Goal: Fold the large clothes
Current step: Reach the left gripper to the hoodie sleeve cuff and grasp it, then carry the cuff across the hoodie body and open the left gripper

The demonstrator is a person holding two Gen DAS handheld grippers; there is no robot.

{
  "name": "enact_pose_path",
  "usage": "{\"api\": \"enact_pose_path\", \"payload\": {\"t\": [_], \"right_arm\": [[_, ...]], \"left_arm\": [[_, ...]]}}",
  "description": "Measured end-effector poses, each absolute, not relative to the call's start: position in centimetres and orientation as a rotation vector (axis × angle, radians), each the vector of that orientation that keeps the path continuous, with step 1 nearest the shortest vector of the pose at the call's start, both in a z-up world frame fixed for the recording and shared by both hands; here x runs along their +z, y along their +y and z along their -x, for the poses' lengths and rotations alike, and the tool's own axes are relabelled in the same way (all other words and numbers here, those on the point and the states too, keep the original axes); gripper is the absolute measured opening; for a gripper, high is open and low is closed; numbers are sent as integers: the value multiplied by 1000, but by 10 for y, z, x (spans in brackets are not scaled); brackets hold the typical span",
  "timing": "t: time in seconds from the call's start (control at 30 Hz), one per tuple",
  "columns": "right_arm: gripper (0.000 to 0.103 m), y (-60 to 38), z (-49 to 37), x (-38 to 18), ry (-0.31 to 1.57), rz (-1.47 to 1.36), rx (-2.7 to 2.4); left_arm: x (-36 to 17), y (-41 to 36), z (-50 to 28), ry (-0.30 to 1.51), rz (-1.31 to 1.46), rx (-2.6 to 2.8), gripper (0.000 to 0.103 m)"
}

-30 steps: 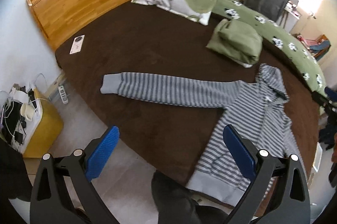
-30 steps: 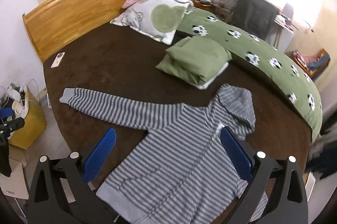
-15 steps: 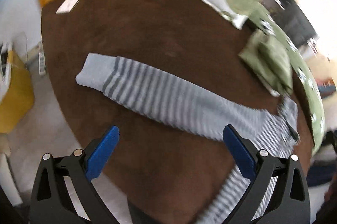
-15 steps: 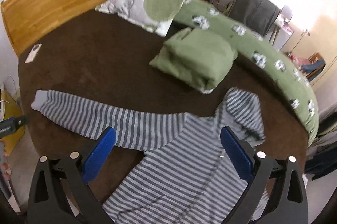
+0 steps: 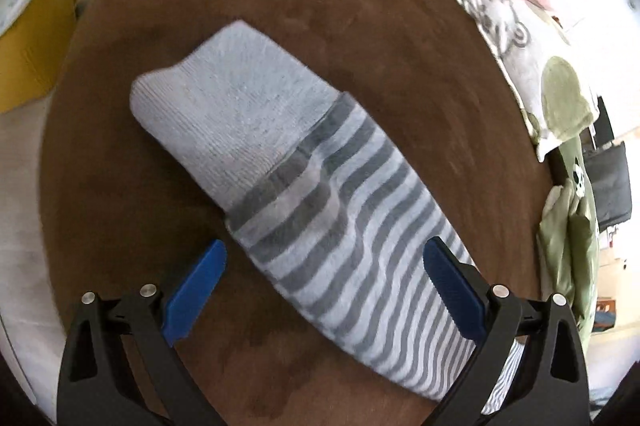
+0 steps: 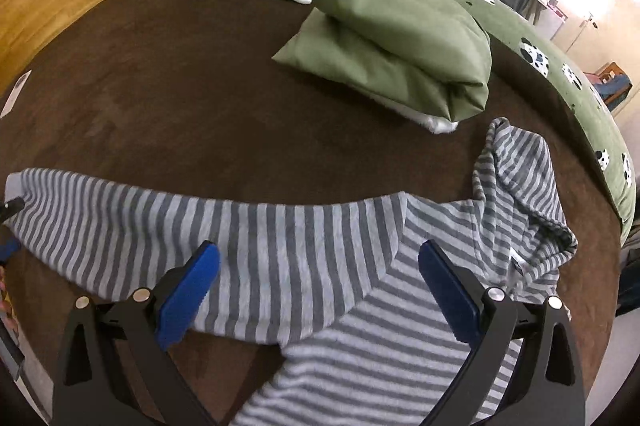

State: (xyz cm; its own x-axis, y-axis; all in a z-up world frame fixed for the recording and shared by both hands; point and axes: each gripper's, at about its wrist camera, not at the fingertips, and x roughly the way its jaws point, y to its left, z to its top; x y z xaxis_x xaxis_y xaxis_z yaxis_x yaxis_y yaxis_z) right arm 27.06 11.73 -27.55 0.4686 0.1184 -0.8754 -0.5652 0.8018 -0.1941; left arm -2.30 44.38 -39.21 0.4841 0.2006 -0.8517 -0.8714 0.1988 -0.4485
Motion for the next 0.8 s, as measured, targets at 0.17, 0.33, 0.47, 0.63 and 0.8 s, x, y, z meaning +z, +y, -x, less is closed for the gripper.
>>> {"api": "enact_pose_path", "payload": {"t": [0.17, 0.33, 0.47, 0.63, 0.8], "right_arm": [[97, 118, -280, -283, 1012, 519, 430], [97, 113, -289, -295, 1032, 529, 412], [97, 104, -301, -314, 1088, 514, 398], [97, 90, -320, -333, 1141, 466, 347], [97, 83, -331, -359, 1170, 461, 301]], "left_arm": [[-396, 451, 17, 719, 1128, 884, 96], [-396, 465, 16, 724, 1132, 918, 96], [-395, 472, 14, 720, 1167, 941, 81], [-395, 472, 24, 769, 1164, 1017, 37], [-387, 468, 23, 764, 1113, 952, 15]]}}
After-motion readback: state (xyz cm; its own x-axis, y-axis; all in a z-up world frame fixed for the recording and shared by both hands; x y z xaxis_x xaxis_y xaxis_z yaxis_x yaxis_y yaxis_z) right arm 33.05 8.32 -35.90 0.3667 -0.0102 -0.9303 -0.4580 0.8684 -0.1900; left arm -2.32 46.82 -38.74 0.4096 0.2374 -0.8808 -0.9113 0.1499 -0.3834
